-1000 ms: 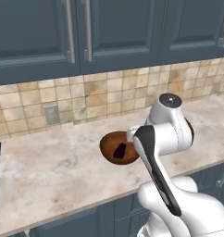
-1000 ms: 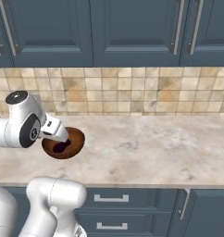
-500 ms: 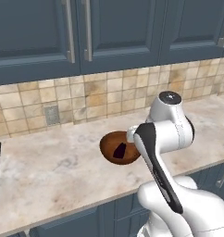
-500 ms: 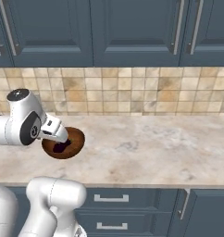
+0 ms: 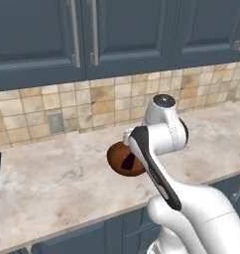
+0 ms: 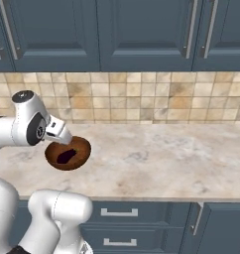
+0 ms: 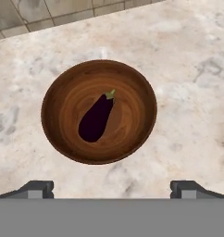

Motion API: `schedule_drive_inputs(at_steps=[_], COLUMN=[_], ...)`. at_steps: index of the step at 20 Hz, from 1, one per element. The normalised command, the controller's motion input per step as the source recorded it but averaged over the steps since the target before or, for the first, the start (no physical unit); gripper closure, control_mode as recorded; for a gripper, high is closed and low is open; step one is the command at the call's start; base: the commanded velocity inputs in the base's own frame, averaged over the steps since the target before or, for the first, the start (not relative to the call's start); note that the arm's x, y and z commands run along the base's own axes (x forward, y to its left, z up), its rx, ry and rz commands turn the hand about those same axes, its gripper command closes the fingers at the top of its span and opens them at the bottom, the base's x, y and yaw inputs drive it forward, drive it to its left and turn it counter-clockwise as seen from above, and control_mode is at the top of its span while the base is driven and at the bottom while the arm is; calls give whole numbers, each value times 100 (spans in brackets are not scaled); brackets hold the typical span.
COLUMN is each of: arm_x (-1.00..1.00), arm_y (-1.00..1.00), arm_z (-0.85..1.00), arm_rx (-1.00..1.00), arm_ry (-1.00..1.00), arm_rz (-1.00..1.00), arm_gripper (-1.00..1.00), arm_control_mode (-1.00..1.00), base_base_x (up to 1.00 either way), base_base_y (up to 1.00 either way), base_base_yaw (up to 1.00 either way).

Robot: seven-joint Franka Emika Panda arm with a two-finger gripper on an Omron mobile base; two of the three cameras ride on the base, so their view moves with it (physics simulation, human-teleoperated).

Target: Place the fish on the plate and place the eggplant on the same plate.

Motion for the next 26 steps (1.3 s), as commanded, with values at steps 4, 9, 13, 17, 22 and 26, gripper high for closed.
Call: schedule_drive_inputs(at_steps=[4,9,13,17,22,26], arm_x=[46,27,30,25,9,0], arm_y=[14,0,0,0,1,1], arm_z=[-16,-23,-24,-48,-54,-39], arm_rx=[12,12,0,0,0,0], arm_ry=[0,0,1,1,2,5], arm_rz=[-5,-3,-5,-6,-5,-1], arm_gripper=[-100,-100,-100,-100,-100,-100], arm_control_mode=[-100,-100,-100,-100,-100,-100], base_base_x=[0,0,0,0,0,0], base_base_y=[0,0,0,0,0,0], base_base_yaw=[0,0,0,0,0,0])
